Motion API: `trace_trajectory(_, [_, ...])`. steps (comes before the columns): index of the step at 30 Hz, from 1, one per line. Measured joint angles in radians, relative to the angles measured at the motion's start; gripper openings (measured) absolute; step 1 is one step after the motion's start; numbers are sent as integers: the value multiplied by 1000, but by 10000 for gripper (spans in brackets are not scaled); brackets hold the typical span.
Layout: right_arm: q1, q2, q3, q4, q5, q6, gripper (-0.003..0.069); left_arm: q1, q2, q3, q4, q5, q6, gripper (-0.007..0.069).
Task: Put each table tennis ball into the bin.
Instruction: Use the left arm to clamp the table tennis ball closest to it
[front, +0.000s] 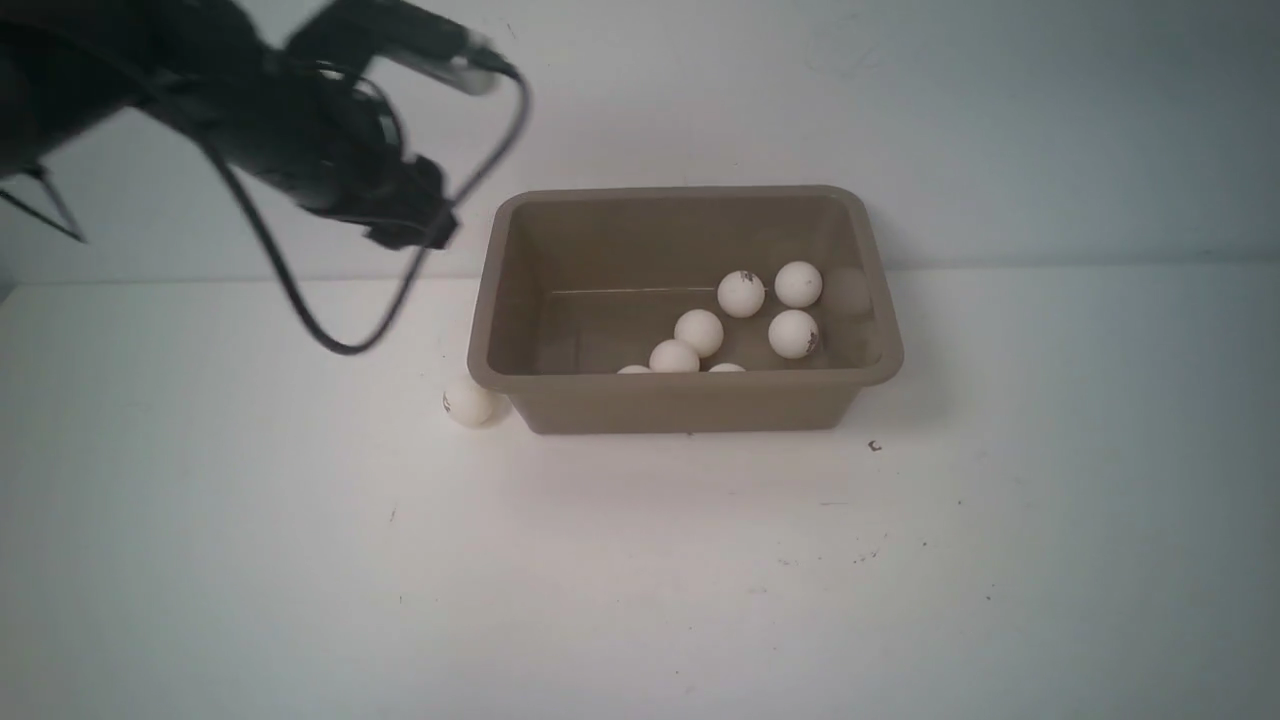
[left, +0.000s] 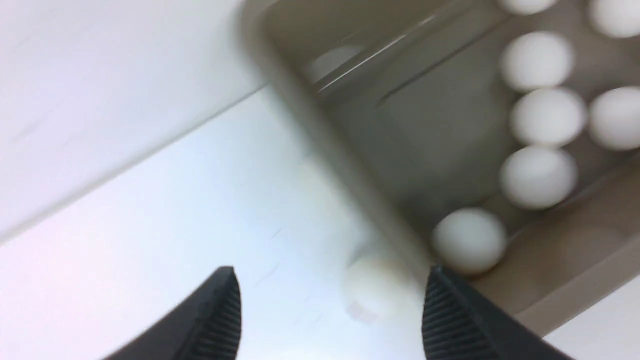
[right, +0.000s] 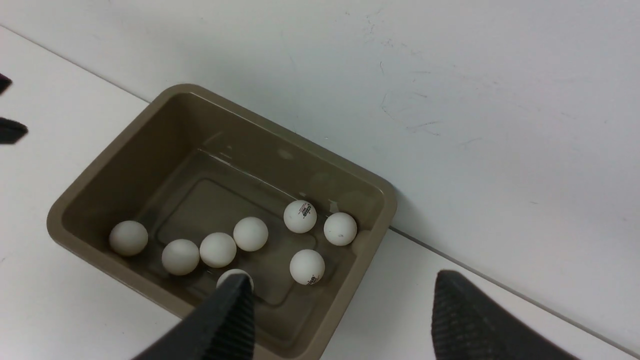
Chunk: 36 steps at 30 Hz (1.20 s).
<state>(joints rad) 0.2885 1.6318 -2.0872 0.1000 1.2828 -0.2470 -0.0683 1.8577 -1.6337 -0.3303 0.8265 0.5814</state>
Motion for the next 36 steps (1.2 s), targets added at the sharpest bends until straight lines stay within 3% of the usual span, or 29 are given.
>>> trace_trajectory(5, [0,0,0,1,0,-3,440,91,38,0,-35,50,69,436])
trace_trajectory(11, [0,0,0,4,0,-5,440,136,92,1,-243,66,192,436])
trace_trajectory(36, [0,0,0,18,0,-6,440,95,289,0,-328,88,218,436])
